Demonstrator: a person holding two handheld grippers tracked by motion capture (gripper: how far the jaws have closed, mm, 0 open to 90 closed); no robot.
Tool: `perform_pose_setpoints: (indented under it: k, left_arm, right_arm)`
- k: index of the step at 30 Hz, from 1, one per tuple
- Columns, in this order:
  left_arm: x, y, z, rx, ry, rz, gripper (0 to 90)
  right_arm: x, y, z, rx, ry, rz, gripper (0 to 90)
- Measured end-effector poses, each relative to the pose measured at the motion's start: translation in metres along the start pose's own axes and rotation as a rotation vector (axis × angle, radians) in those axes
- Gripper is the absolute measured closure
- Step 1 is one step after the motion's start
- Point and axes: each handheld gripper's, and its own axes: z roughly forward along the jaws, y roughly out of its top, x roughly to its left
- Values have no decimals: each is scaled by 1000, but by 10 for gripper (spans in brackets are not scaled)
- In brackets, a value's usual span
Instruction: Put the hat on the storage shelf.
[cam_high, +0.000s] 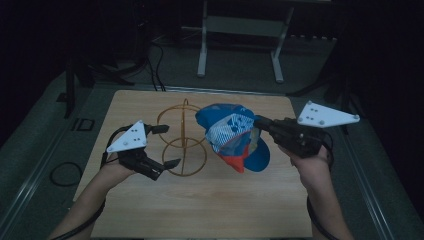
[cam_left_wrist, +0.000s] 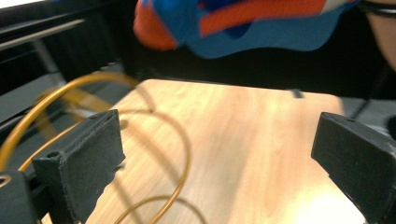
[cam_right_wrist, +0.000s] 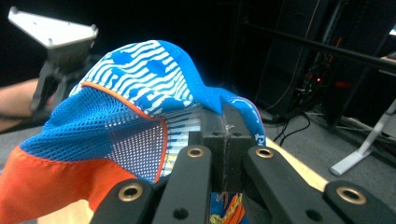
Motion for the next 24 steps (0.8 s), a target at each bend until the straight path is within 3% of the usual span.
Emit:
perform_pose_setpoints:
  k: [2, 5, 8, 10, 17, 20, 21, 24]
  left_arm:
    - [1, -11, -7, 2, 63, -24, 22]
    - [-1, -29, -14, 25, 190, -28, 22]
    - [-4, -49, -22, 33, 259, -42, 22]
    - [-6, -64, -27, 22, 265, -79, 22]
    - [-21, -112, -35, 23, 355, -164, 23]
    - [-28, -122, -34, 24, 387, -159, 23]
    - [-33, -130, -33, 25, 403, -162, 23]
    - [-38, -139, -32, 1, 423, -174, 23]
  right_arm:
    - [-1, 7, 9, -4, 1, 0, 900]
    - [-1, 18, 26, -6, 3, -9, 900]
    - [-3, 27, 43, -10, 4, -6, 900]
    - [-4, 33, 55, -14, 8, -1, 900]
    - [-2, 47, 98, 8, 24, 3, 900]
    - [-1, 49, 111, 9, 46, 11, 900]
    - [3, 53, 125, 24, 60, 8, 900]
    - [9, 53, 145, 47, 69, 2, 900]
